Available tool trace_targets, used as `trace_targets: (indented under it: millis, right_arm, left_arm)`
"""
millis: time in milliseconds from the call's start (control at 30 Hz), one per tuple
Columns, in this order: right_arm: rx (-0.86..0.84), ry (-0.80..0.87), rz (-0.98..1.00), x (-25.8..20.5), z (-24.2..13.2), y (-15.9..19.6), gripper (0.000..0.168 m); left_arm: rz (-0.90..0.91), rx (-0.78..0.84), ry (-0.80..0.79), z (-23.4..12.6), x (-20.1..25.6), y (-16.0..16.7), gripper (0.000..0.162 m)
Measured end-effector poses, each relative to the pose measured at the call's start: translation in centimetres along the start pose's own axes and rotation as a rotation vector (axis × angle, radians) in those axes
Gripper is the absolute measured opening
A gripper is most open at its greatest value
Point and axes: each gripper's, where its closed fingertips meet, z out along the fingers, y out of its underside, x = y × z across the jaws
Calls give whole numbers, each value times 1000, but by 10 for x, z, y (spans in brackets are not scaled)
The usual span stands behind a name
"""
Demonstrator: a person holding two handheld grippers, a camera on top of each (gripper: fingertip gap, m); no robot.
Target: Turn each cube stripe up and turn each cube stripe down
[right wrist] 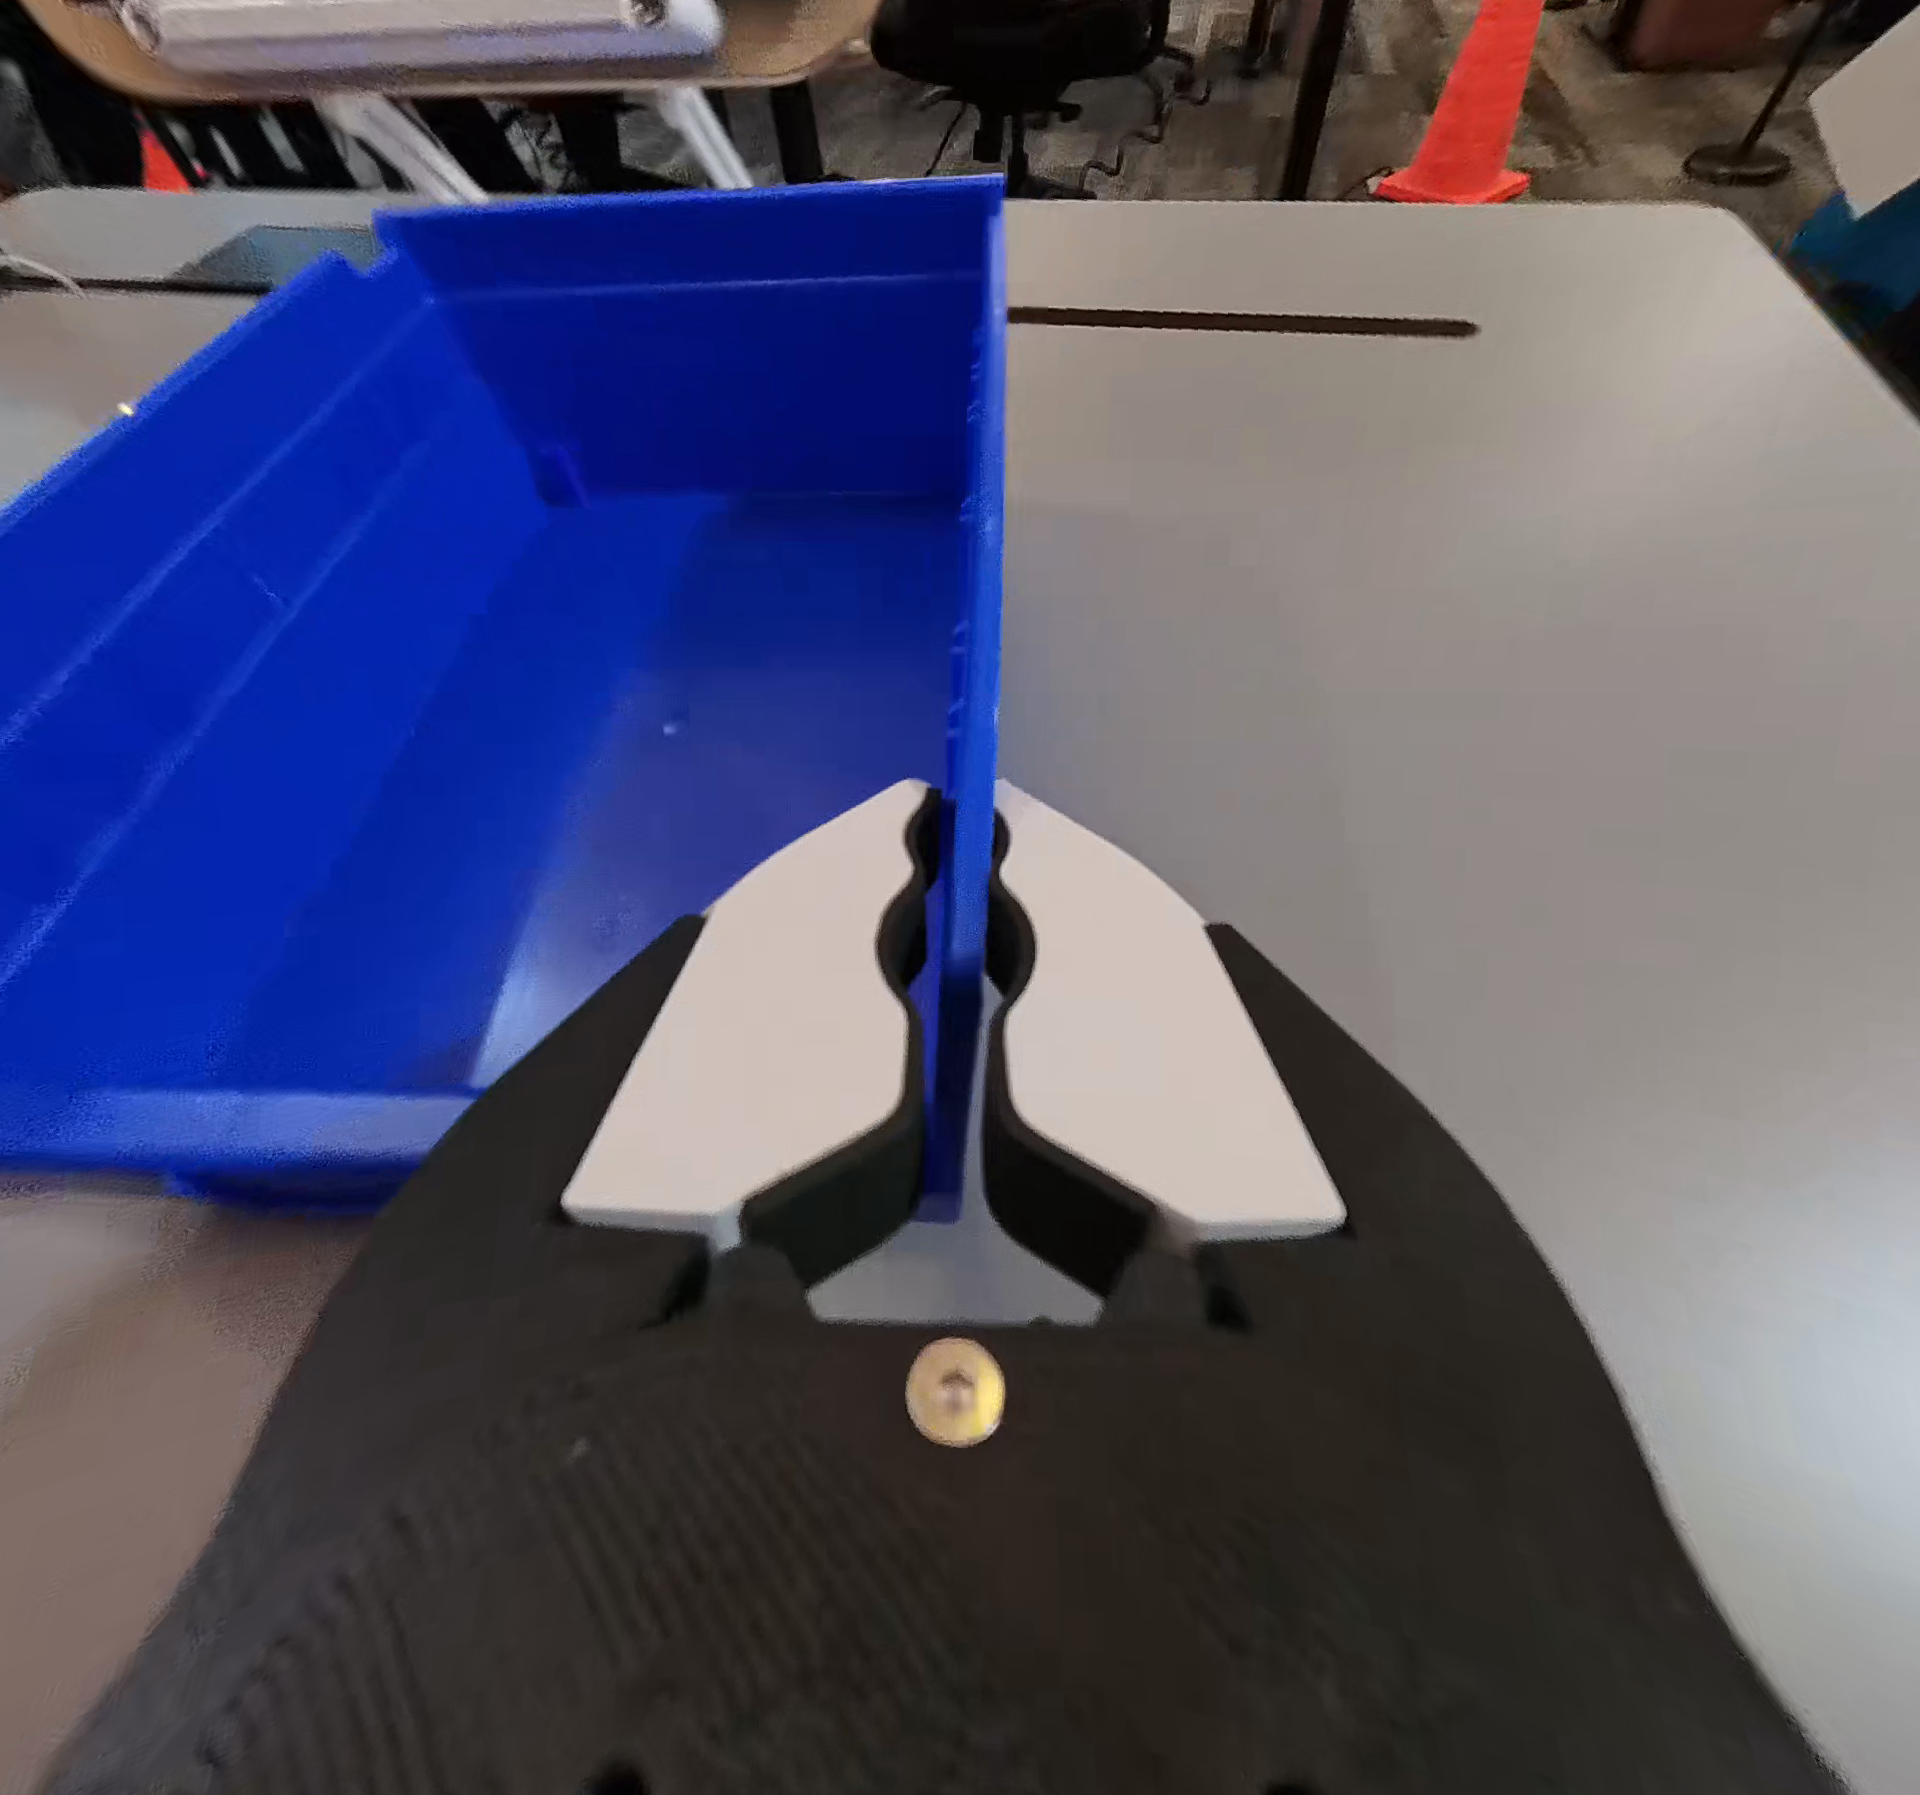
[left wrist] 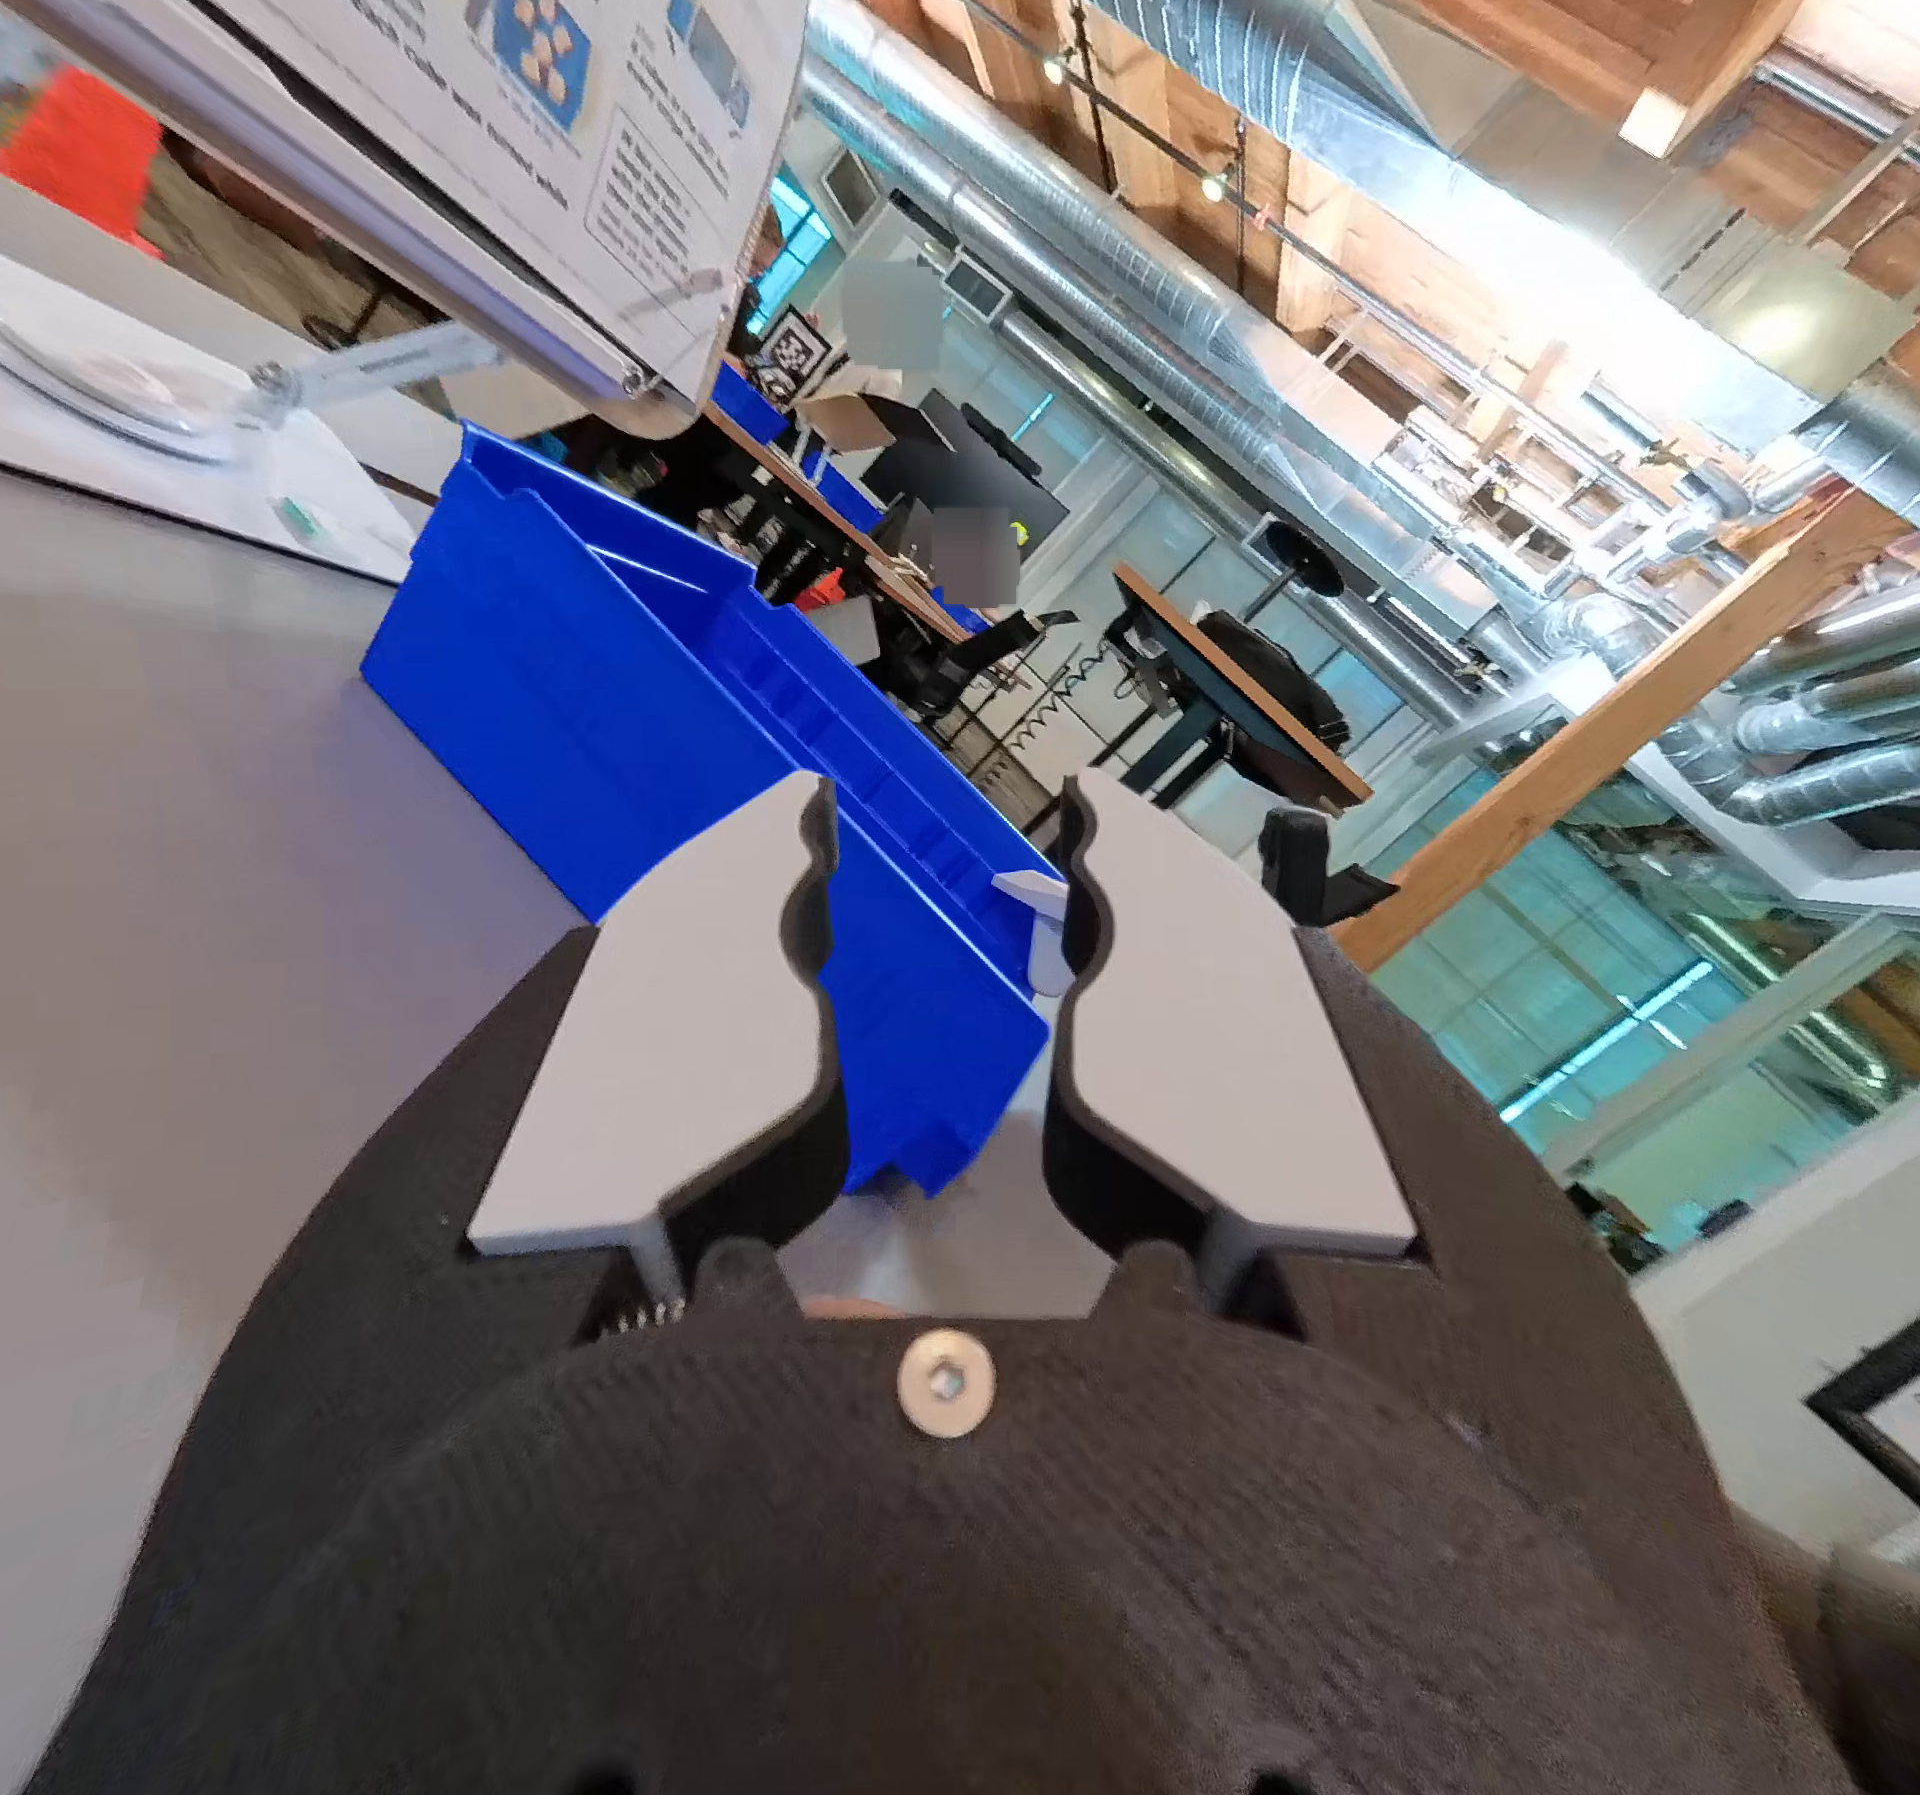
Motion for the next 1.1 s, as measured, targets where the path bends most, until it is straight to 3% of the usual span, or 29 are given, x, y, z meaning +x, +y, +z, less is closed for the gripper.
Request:
trace_targets:
  millis: [167,367,533,767,800,867,967,1100]
  right_arm:
    - [20,78,123,64,-36,8,6]
    - [21,189,86,123,-65,15,5]
    - [34,184,107,129,-63,14,5]
    - [46,190,134,131,-60,14,6]
    - [77,207,143,133,-62,9,14]
    - [169,246,168,139,-74,-8,49]
    - [319,336,215,154,-99,-27,81]
    - [424,337,258,152,-117,-43,82]
  left_arm:
    - [14,9,13,14,3,1,33]
    - [169,-20,-3,21,13,8,30]
    - [211,-55,-22,22,12,14,30]
    - [118,-18,-19,18,6,7,30]
    - [129,-20,-21,18,7,7,31]
    - [176,-38,-30,18,8,9,30]
    - [253,-80,-45,22,10,16,32]
    - [333,-118,-3,28,21,27,44]
